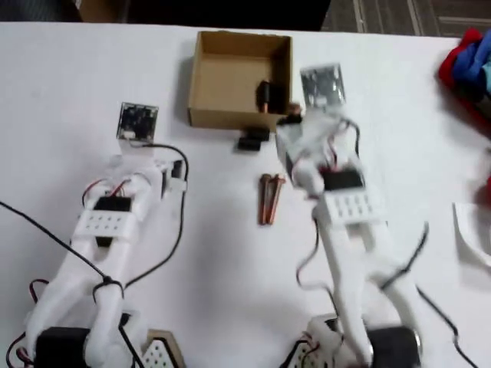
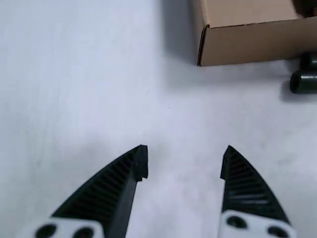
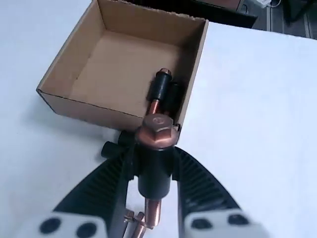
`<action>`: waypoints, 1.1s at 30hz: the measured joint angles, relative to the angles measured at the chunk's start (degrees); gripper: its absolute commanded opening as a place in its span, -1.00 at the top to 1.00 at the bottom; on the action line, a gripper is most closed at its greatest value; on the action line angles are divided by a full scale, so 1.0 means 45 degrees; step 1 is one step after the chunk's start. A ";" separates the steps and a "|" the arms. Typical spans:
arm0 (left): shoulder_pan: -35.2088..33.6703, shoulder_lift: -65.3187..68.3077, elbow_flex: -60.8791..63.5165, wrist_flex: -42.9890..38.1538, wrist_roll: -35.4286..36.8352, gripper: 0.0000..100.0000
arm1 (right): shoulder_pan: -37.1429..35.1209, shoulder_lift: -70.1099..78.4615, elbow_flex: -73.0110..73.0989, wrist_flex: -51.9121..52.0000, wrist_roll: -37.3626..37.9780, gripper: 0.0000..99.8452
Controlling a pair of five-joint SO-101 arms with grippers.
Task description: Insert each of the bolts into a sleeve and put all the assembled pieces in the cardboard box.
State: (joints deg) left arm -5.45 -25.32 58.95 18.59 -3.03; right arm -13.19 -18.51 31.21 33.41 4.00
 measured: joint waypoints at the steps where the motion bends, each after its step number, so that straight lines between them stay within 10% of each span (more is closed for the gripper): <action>1: 0.0000 0.0000 0.0020 -0.0039 0.0000 0.50 | -0.0039 0.0957 -0.1094 0.0684 0.0000 0.96; 18: -0.0586 0.0000 0.0274 -0.0137 0.0000 0.50 | -0.0801 1.7954 -2.5377 0.8147 0.0000 0.96; 33: -0.0567 0.0000 0.0332 -0.0156 0.0000 0.50 | -0.1133 1.9556 -2.4752 0.5079 0.0000 0.96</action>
State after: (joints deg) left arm -8.00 -25.32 60.44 17.89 -3.03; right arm -18.29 69.49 -80.18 56.26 4.00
